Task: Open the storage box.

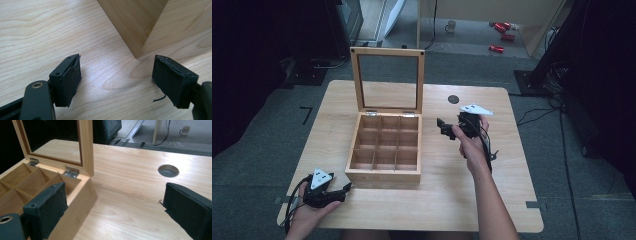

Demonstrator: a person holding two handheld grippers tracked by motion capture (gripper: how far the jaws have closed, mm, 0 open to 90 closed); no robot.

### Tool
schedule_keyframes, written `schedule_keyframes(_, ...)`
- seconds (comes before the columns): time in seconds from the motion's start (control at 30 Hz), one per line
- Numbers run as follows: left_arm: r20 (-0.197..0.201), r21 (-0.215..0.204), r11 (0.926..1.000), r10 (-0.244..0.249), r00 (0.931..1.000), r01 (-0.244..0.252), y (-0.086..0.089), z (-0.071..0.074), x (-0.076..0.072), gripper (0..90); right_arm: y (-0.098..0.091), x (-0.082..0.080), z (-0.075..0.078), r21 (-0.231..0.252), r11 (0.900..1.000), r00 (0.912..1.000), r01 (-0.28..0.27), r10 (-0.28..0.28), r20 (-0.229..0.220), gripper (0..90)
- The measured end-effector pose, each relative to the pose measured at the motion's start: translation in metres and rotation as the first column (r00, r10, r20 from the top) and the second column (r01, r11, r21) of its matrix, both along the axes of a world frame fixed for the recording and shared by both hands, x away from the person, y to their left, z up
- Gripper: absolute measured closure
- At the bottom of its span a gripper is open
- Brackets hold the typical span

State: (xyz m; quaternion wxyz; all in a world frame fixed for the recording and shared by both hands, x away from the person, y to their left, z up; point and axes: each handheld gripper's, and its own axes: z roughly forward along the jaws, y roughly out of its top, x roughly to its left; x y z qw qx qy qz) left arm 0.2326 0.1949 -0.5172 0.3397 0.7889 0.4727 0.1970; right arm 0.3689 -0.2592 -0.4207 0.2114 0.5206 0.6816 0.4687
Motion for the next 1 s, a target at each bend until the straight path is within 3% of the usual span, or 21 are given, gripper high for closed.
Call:
schedule_keyframes(0.63,0.005,0.019,0.9998,0.003,1.0,-0.003,-0.002,0.0,-0.001,24.1,-0.033,-0.048,-0.027,-0.045,0.9986,0.9996,0.026,-0.026,-0.012,3.3)
schedule_keyframes(1.0,0.006,0.019,0.9998,0.004,1.0,-0.005,-0.002,0.0,-0.001,24.1,-0.058,-0.07,-0.049,-0.032,0.997,0.9967,0.071,-0.072,-0.037,3.4)
